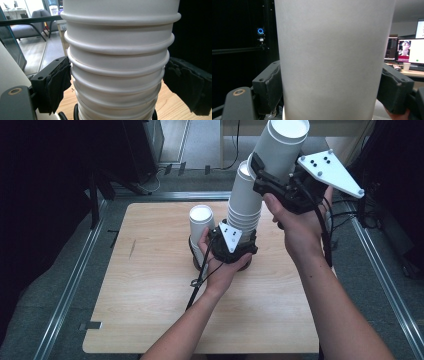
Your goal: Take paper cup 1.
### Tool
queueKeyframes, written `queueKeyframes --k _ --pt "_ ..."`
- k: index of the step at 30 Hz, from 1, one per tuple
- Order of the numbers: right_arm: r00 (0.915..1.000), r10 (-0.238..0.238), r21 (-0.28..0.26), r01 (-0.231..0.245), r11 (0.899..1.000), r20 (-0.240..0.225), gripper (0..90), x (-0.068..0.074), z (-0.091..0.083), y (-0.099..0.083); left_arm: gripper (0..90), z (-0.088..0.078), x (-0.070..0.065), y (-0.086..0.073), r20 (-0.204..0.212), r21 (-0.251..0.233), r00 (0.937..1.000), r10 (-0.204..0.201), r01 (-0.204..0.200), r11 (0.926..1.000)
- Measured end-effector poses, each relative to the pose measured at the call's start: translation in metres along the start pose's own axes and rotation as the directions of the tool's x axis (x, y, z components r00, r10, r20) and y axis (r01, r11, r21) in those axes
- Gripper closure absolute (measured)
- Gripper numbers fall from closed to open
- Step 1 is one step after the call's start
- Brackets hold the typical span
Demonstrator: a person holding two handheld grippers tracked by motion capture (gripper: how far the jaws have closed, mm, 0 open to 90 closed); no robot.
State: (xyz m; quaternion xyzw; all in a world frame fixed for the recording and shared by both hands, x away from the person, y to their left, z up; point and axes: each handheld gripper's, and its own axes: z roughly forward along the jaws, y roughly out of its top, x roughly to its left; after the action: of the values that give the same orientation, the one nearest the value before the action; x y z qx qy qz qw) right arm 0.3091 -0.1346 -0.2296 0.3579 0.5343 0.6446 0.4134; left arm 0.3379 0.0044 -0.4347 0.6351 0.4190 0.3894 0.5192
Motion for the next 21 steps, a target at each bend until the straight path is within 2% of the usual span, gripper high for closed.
queueKeyframes --k 6,12,15,20,21 --pt "0.9999 0.005 0.001 -0.005 1.0 0.011 18.3 -0.009 -0.013 0.002 8.2 0.0 0.0 0.0 0.001 0.0 1.0 0.0 0.0 1.0" --pt "0.9995 0.013 0.011 -0.014 1.0 0.029 18.6 -0.02 -0.029 -0.005 8.3 -0.001 0.0 0.001 0.004 0.003 1.0 0.001 -0.001 1.0" --pt "0.9991 -0.002 0.016 0.002 1.0 0.043 18.6 -0.023 -0.035 -0.009 8.3 -0.003 0.0 0.002 0.0 0.005 1.0 -0.001 0.001 1.0" --pt "0.9979 -0.022 0.017 0.021 1.0 0.062 18.6 -0.027 -0.044 -0.016 7.5 -0.008 0.001 0.006 0.025 0.006 0.9997 -0.008 0.008 0.9999" --pt "0.9974 -0.029 0.018 0.028 0.999 0.066 18.6 -0.028 -0.048 -0.02 6.8 -0.012 0.001 0.006 0.043 0.002 0.999 -0.007 0.007 1.0"
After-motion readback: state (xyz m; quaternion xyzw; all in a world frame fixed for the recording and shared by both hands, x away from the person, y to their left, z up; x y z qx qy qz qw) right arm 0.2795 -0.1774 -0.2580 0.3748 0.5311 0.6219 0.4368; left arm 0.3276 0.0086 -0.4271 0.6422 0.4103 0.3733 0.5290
